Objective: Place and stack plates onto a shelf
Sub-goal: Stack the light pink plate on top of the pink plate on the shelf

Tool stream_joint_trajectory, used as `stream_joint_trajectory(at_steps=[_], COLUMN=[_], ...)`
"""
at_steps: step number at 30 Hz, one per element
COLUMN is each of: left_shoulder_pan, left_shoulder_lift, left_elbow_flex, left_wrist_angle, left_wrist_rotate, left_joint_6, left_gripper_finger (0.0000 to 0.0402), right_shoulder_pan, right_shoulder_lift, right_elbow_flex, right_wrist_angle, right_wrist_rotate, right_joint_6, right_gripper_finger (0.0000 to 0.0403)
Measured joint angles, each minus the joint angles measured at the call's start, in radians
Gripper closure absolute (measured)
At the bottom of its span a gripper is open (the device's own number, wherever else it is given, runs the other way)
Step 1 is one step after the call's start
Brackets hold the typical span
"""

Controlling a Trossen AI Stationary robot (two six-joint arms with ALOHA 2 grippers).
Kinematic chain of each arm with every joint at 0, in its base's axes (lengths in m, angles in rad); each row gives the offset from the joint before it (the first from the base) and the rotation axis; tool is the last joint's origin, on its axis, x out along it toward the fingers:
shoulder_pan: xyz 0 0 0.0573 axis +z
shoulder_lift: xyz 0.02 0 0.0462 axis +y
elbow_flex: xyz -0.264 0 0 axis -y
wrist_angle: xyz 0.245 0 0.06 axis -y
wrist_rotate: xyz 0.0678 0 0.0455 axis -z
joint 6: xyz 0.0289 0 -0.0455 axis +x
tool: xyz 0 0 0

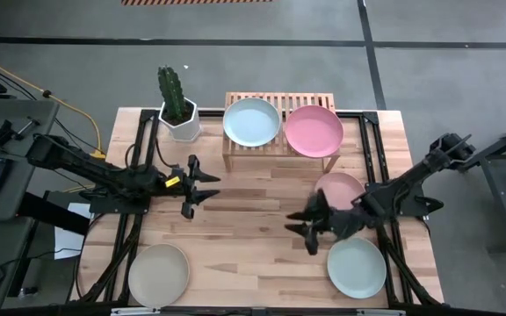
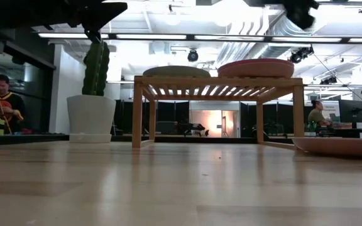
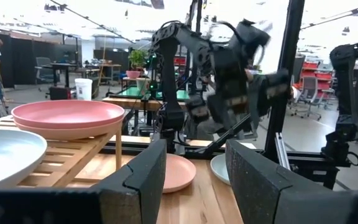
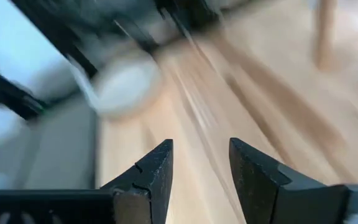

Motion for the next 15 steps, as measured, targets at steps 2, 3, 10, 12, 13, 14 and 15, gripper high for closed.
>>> stream_joint_trajectory(at_steps=[2, 3, 10, 12, 13, 14, 15], left_shoulder_pan=[0.0, 0.0, 0.0, 0.0, 0.0, 0.0, 0.0], left_shoulder_lift=[0.0, 0.0, 0.0, 0.0, 0.0, 0.001, 0.001], left_elbow_flex=[0.0, 0.0, 0.0, 0.0, 0.0, 0.0, 0.0], left_wrist_angle=[0.0, -0.001, -0.008, -0.009, -0.01, -0.011, -0.011], left_wrist_rotate=[-0.001, -0.005, -0.01, -0.01, -0.01, -0.01, -0.01], left_joint_6=[0.01, 0.014, 0.014, 0.014, 0.014, 0.014, 0.014], left_gripper_finger=[0.0248, 0.0248, 0.0248, 0.0248, 0.0248, 0.0248, 0.0248], right_shoulder_pan=[0.027, 0.04, 0.102, 0.101, 0.095, 0.088, 0.08], right_shoulder_lift=[0.034, 0.057, 0.223, 0.261, 0.277, 0.292, 0.303], right_elbow_flex=[0.041, 0.057, 0.039, 0.032, 0.031, 0.031, 0.031], right_wrist_angle=[-0.204, -0.29, -0.659, -0.737, -0.774, -0.802, -0.831], right_wrist_rotate=[0.006, 0.008, -0.05, -0.07, -0.071, -0.07, -0.07], right_joint_6=[0.146, 0.225, 0.729, 0.805, 0.836, 0.86, 0.871], right_gripper_finger=[0.0263, 0.0263, 0.0263, 0.0263, 0.0263, 0.0263, 0.0263])
